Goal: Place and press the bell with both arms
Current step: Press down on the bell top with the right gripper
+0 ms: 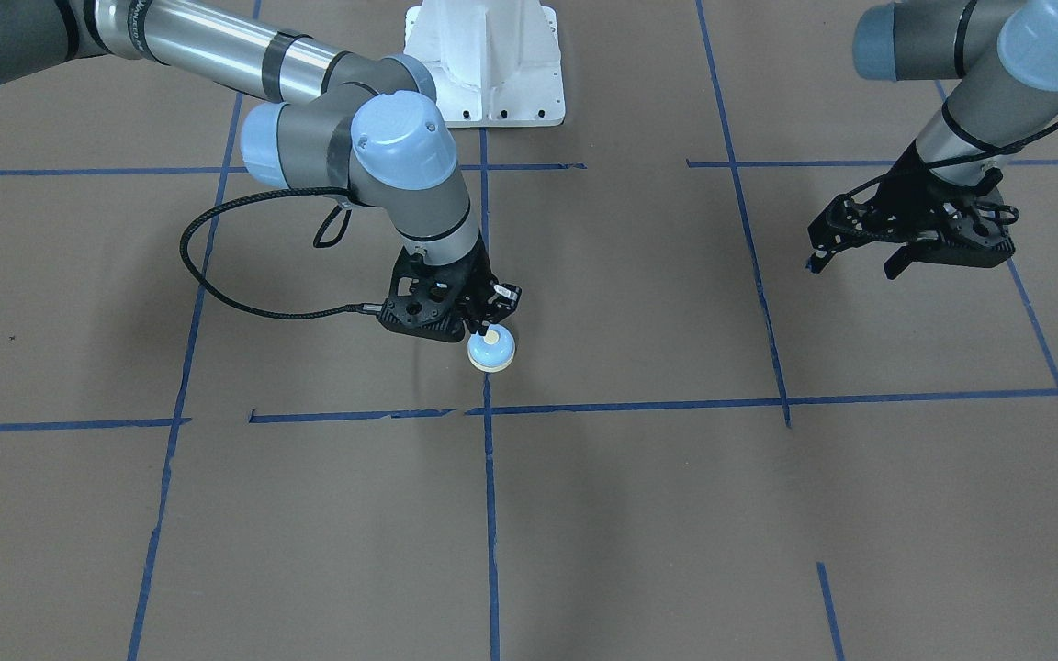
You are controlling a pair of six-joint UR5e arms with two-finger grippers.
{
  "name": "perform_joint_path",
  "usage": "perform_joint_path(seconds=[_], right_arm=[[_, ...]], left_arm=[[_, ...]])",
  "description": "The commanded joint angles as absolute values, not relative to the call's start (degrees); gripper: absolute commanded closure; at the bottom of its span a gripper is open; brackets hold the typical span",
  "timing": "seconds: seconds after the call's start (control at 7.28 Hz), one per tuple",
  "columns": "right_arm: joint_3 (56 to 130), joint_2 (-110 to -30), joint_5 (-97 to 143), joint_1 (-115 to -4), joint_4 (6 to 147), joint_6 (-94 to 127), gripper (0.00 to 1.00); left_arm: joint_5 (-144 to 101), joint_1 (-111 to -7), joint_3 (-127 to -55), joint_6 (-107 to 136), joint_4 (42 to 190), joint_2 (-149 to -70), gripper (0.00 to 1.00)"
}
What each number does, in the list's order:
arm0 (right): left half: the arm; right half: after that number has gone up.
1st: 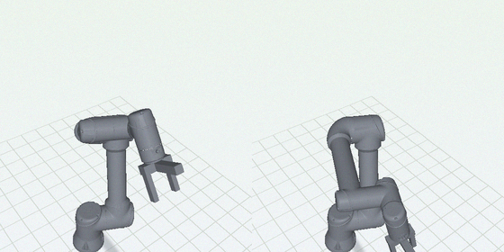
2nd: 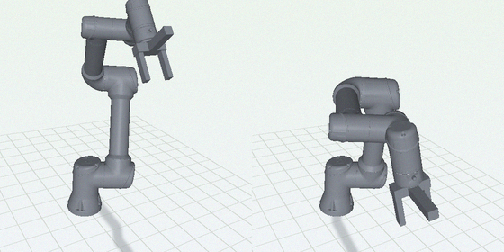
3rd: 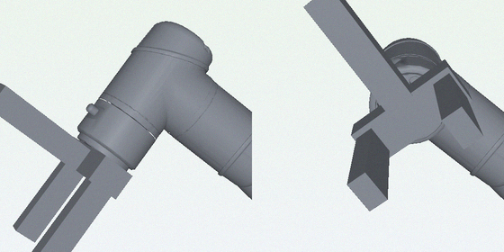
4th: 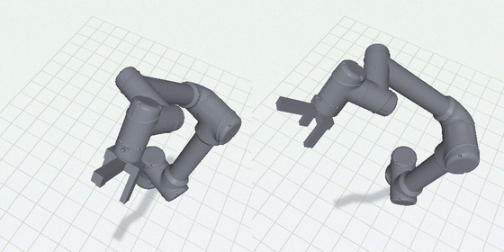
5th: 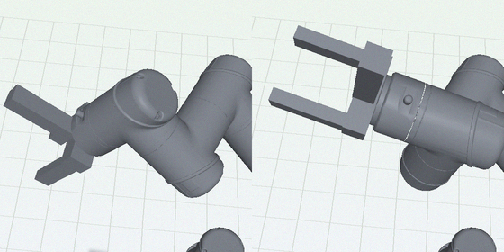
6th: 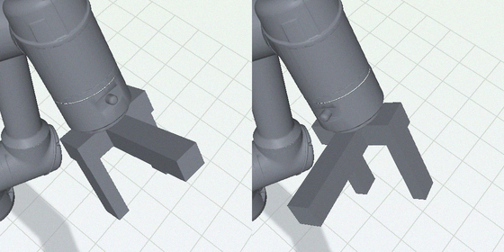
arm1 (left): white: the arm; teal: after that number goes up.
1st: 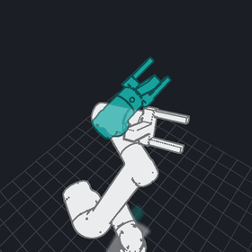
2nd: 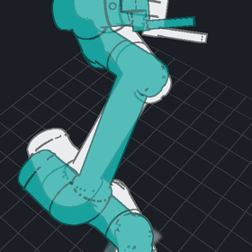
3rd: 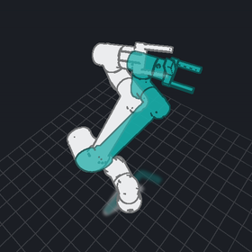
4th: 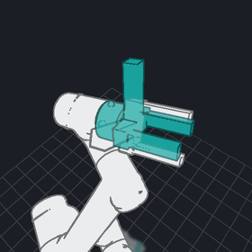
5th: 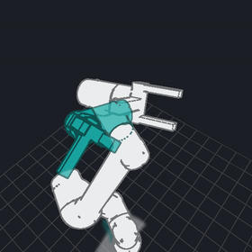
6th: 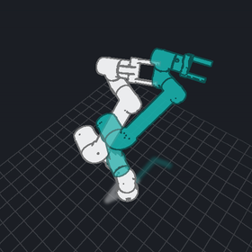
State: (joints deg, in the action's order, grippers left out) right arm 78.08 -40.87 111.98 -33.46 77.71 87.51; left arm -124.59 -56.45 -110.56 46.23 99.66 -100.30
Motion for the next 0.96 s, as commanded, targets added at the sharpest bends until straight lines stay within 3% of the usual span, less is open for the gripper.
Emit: perform_joint_path(seconds=[0.0,0.82], right_arm=[[76.12,-40.0,111.62,-33.14,77.52,87.28,1.0],[74.62,-39.29,109.34,-32.08,77.34,87.36,0.99]], left_arm=[[-124.54,-56.51,-110.74,46.23,99.67,-100.2,0.0],[-124.45,-56.51,-111.09,46.23,99.58,-100.2,0.0]])
